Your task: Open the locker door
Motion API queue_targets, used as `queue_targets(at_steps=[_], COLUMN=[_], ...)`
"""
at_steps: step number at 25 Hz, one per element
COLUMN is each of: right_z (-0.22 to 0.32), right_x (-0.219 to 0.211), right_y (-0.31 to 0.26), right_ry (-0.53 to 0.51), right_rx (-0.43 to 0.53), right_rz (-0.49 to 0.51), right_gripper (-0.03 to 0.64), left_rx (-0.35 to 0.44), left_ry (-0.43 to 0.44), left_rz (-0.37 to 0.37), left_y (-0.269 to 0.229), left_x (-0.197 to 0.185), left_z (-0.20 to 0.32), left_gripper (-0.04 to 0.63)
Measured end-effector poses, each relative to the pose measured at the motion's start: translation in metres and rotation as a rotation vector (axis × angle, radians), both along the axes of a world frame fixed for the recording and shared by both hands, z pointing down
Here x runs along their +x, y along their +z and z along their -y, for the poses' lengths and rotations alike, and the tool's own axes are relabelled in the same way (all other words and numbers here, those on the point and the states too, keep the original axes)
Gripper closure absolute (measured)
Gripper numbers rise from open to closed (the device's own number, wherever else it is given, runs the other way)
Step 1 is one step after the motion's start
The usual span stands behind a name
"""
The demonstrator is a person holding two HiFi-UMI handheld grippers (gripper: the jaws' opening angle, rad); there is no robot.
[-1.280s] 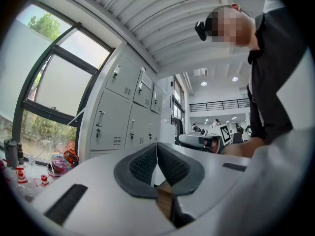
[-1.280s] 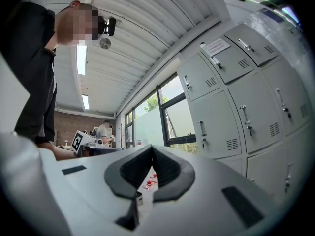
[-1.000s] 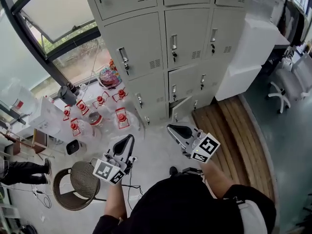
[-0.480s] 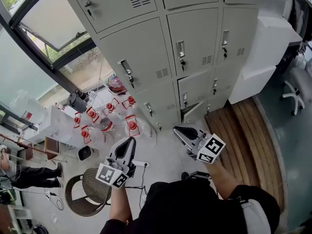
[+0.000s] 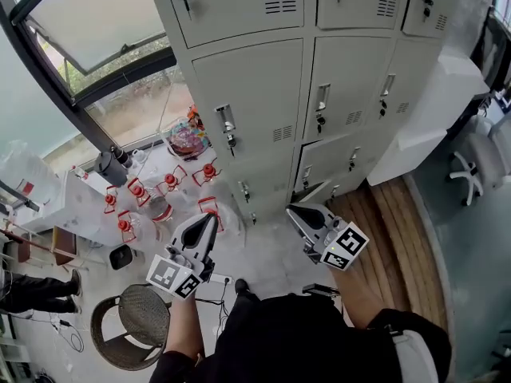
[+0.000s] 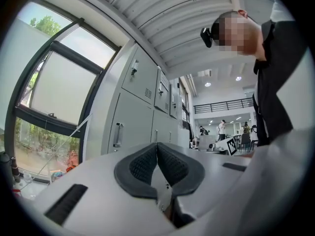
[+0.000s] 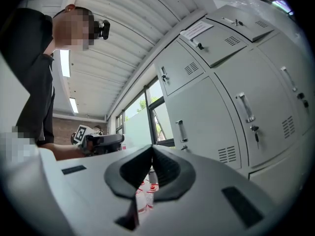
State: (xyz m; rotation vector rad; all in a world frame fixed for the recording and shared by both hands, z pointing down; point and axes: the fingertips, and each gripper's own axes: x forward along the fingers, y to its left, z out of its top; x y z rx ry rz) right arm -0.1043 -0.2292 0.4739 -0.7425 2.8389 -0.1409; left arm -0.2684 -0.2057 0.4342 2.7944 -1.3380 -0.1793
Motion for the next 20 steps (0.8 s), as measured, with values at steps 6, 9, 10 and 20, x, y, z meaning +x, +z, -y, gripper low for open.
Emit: queue_targets(at_steps=[6, 9, 10, 20], right_z=[0.026, 0.039, 0.042, 0.088], right_x=[-0.051, -0.070, -0.076, -0.091], right_y=[-0.053, -0.091, -0.105, -0.261], right_ry=[0.009, 0.010, 0.009, 0.031], right_rx=[0.084, 0.154, 0.179, 0.368], right_rz=[-0.012, -0.034, -0.037, -0.130], right_gripper=[0.604, 0.603, 0.603, 0.569], left_rx=[0.048, 0.089, 0.101, 0.165], left_ry=[0.053, 0.075, 0.083, 0.110], left_rz=[-0.030, 0.008, 0.027, 0.076], left_y=[-0.038, -0.064, -0.073, -0.173], left_x=[-0.066, -0.097, -0.106, -0.148], left_z=[0.033, 0.049, 0.055, 0.130], left_gripper=[0.578, 0.578, 0.578, 0.580])
